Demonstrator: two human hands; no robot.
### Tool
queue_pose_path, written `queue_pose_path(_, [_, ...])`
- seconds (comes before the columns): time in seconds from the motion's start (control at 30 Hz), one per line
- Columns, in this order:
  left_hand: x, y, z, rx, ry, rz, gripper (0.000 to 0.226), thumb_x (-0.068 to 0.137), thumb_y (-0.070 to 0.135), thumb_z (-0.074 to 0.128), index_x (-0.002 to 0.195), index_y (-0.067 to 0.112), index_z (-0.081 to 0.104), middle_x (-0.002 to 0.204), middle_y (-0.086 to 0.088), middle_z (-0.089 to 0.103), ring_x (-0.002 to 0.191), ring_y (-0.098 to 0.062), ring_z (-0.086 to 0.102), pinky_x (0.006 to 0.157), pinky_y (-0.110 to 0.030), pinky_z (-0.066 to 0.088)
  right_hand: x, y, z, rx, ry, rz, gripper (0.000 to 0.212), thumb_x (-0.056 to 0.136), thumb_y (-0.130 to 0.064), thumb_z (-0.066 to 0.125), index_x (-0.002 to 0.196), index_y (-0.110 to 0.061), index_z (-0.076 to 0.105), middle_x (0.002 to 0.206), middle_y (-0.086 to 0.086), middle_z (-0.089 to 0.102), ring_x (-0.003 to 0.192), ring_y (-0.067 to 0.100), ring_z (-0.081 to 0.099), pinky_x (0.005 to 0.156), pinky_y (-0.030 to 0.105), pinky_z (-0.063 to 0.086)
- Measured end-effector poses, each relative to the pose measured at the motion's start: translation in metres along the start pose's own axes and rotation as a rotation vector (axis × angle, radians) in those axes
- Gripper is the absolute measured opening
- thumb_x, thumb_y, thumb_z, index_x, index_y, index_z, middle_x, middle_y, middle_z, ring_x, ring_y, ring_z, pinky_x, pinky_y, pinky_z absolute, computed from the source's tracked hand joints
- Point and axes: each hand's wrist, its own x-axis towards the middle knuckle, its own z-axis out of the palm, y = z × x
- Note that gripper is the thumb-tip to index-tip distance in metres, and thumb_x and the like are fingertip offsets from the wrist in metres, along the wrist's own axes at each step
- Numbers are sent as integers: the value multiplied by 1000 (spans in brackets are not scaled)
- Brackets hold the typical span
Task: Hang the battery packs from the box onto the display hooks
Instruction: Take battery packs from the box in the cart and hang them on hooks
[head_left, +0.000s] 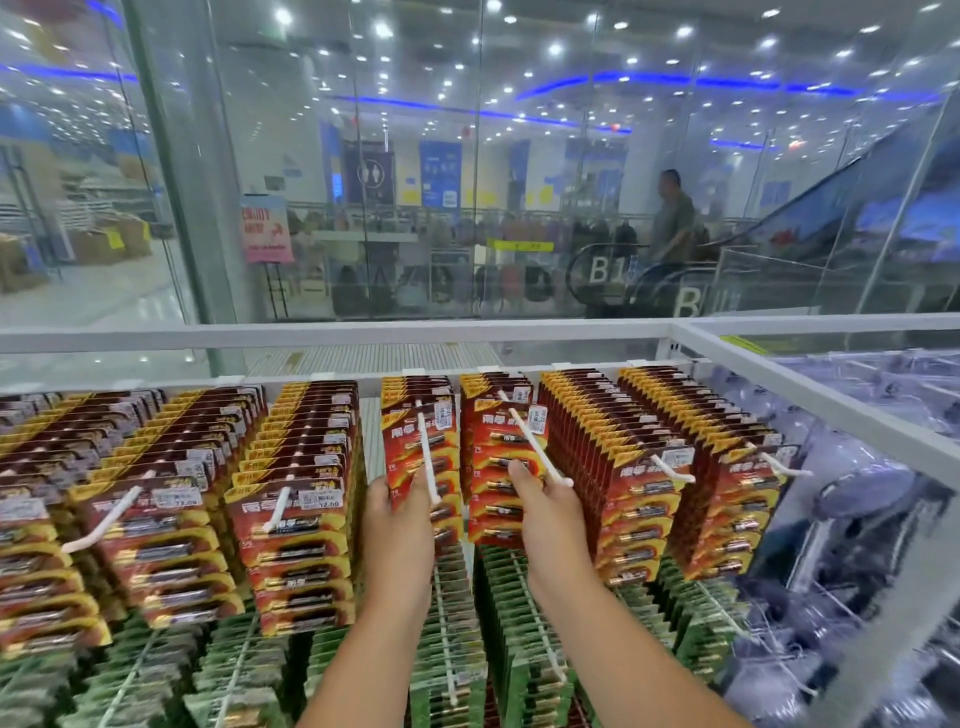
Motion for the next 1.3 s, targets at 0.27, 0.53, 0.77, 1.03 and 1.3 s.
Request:
queue_pose_path(0.27, [31,-7,16,-29,118,53,26,102,29,66,124,21,56,103,9,69,87,-4,67,56,-11,49,52,13,20,-28,84,-72,21,96,-46,70,112,-31,70,105,-5,78,100,19,75,92,50,61])
queue_pose_path(0.53, [23,-22,6,118,104,79,41,102,37,65,134,33,41,120,10,57,97,-2,58,78,-20,43,43,28,24,-95,150,-102,36,96,-51,66,125,-30,61,120,-5,67,110,17,66,91,37,56])
queue_pose_path(0.77, [-12,-41,-18,307,-9,29,51,98,48,66,142,41,41,134,14,45,118,-9,45,93,-33,38,1,39,13,-244,74,-56,55,101,-44,64,151,-38,44,142,-13,43,135,12,44,113,40,41])
queue_pose_path(1.03, [-48,-51,-42,378,-204,12,33,96,48,69,126,46,55,111,35,52,98,14,53,72,-14,39,-62,44,-31,-228,-30,4,39,101,-38,66,139,-35,54,132,-18,58,124,3,56,104,26,45])
queue_pose_path(1.3, [-111,-67,-11,386,-269,-31,25,97,47,67,121,43,61,109,26,60,100,9,57,87,-29,46,-112,49,-118,-197,-18,43,22,102,-33,66,120,-40,57,119,-15,63,114,2,60,101,25,49])
